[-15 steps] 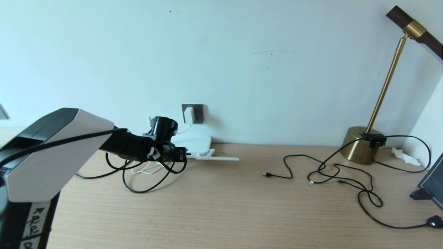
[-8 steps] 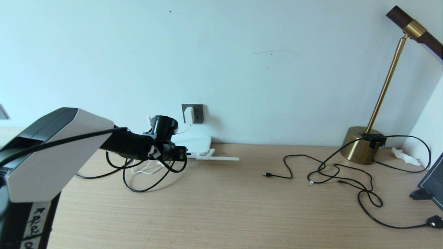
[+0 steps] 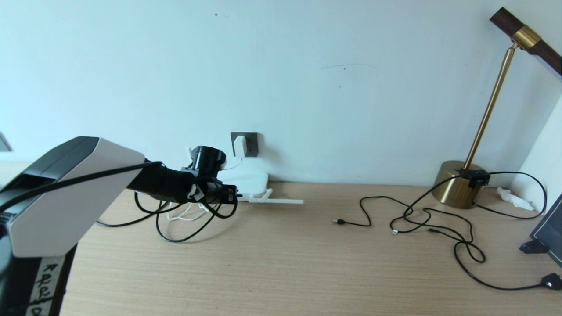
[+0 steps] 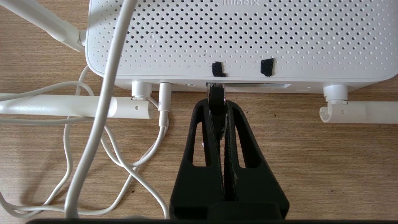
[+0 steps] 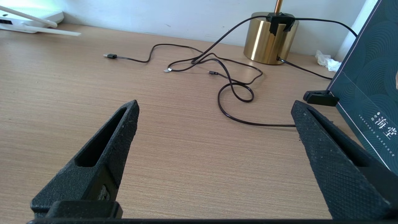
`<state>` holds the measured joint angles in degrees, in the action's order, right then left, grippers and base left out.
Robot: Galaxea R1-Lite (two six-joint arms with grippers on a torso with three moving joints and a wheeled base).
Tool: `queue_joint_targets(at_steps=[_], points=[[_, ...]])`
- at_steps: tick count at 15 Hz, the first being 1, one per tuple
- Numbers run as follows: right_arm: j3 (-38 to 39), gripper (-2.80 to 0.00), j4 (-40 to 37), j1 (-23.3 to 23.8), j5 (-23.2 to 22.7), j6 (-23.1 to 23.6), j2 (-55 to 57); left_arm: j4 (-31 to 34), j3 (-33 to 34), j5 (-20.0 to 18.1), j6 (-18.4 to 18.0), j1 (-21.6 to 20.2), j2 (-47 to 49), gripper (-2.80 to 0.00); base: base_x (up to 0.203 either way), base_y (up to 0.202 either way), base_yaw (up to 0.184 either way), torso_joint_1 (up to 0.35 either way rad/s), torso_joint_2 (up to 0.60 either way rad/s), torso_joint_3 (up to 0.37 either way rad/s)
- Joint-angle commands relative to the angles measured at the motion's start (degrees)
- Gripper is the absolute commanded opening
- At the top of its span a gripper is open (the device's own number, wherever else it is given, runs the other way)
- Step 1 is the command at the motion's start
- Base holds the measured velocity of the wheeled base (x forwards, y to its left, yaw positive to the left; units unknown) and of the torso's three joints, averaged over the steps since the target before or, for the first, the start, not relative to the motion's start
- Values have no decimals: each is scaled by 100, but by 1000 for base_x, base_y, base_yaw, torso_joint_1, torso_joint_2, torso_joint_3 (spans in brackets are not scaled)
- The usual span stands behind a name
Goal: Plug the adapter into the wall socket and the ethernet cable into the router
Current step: Align cable and router interface
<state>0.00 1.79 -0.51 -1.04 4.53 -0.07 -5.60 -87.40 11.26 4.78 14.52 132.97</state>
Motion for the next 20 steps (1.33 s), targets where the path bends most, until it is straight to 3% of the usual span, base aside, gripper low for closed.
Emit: queue_joint_targets(at_steps=[1,20], points=[[62,0,5,-2,-2,4,7,20,-65,7,6,-2,62,-280,0,0,0,0,0,0],[62,0,5,-8,-2,4,7,94,-67,7,50,7,115,-280,0,0,0,0,0,0]])
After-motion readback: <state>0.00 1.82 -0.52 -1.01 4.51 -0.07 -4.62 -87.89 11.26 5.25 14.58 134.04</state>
